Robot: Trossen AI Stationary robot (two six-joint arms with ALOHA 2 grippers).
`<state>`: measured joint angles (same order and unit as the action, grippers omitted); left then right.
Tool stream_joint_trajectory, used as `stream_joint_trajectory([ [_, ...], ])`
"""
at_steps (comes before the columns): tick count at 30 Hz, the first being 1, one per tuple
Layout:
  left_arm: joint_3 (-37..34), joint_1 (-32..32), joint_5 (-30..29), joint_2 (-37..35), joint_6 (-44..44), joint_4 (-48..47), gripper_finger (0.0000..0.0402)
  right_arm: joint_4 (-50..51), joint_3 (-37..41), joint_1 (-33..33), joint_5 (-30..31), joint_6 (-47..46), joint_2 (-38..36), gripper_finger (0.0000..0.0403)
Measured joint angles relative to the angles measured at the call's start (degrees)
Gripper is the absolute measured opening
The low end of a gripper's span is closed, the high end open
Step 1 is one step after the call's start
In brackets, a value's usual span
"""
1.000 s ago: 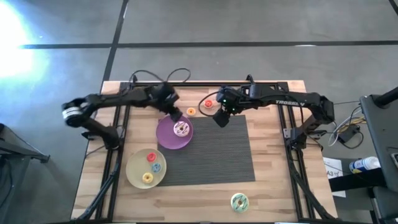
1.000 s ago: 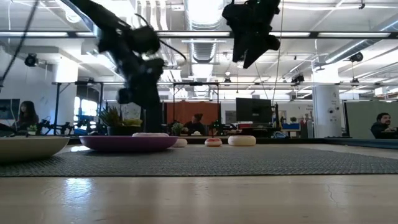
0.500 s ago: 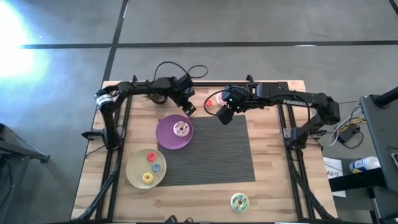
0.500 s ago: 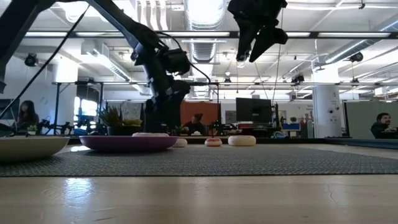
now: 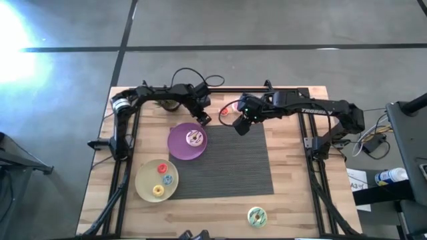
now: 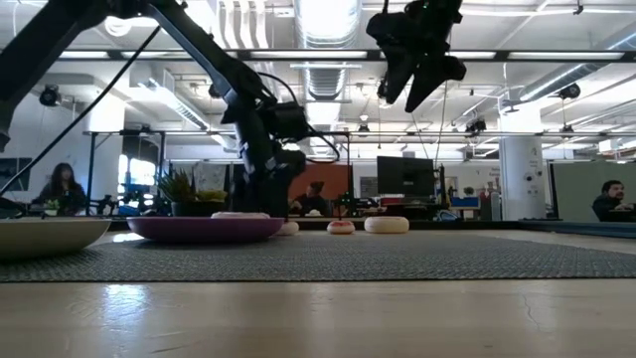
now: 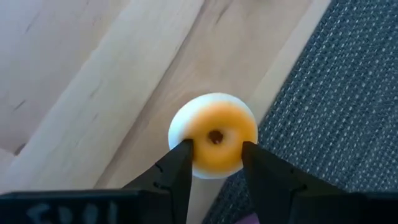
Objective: Pick & Place donuts
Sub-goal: Put the small white donut on the gray plate
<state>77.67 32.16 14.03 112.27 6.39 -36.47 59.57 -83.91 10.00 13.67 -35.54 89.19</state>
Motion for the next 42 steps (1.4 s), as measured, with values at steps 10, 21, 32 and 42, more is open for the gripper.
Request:
stream_joint_trajectory([
  [10,0.0,0.2,-0.3,0.2,-1.8,2.1,0.0023,-0.7,0.6,0.0,0.0,-0.5,0.0,0.0224],
  [21,0.2,0.3,-0.4,0.3,-1.5,3.4,0.0000,-2.9,0.6,0.0,-0.3,-0.5,0.0,0.0224],
  [32,0.3,0.2,-2.6,0.2,0.1,3.1,0.0075,-3.0,0.6,-0.3,-0.7,-0.8,0.0,0.0224],
  [42,0.0,0.2,-2.4,0.2,-0.6,3.0,0.0133,-3.0,0.6,-0.3,-0.6,-0.9,0.0,0.0224],
])
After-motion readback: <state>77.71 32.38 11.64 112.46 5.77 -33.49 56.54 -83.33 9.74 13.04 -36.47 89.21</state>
